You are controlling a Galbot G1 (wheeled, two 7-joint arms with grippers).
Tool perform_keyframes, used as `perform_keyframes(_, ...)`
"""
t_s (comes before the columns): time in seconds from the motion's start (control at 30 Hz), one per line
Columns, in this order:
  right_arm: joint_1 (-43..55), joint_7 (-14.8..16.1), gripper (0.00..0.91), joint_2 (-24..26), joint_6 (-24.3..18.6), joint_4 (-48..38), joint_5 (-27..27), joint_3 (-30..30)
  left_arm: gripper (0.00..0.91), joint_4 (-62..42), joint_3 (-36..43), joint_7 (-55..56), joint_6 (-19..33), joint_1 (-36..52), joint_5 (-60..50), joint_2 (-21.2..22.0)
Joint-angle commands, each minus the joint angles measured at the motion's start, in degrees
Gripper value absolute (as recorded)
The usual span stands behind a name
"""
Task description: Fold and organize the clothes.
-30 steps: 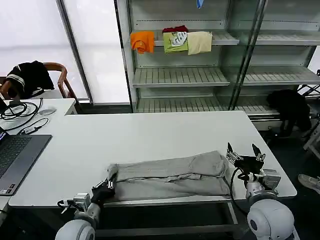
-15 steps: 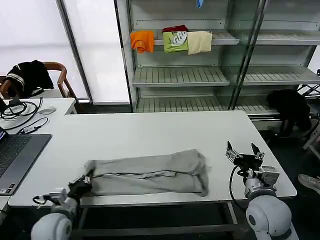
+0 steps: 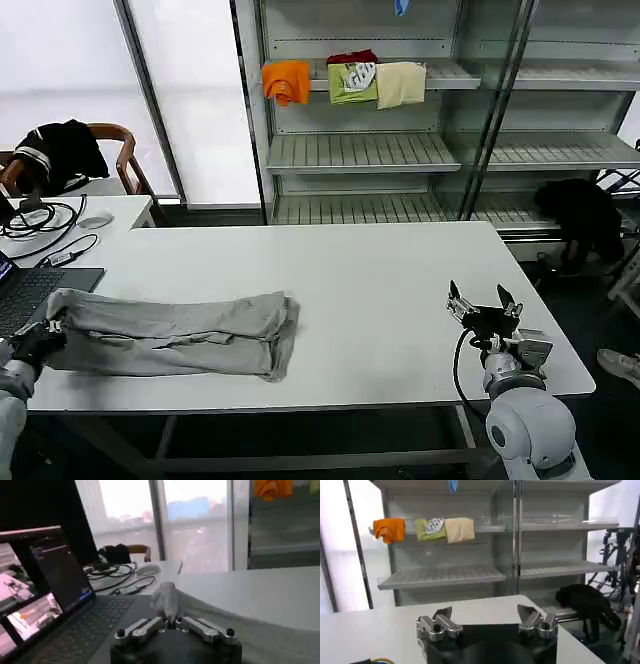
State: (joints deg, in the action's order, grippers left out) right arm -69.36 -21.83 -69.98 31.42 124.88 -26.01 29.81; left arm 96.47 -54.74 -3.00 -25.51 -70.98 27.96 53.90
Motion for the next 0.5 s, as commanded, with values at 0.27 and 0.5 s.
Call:
perform_keyframes(0.27,-2.57,-0.48,0.907,-0.26,-0.11,1.62,0.22,1.2,0.0,16.25,8.56,2.22,-1.02,-1.44,-4.97,5.35)
perform_keyframes(0.5,-4.45,-0.71,0.907,-0.21,-0.66,1.71,0.22,2.27,0.0,20.77,20.68,4.57,-2.39,-1.76,-10.66,10.8)
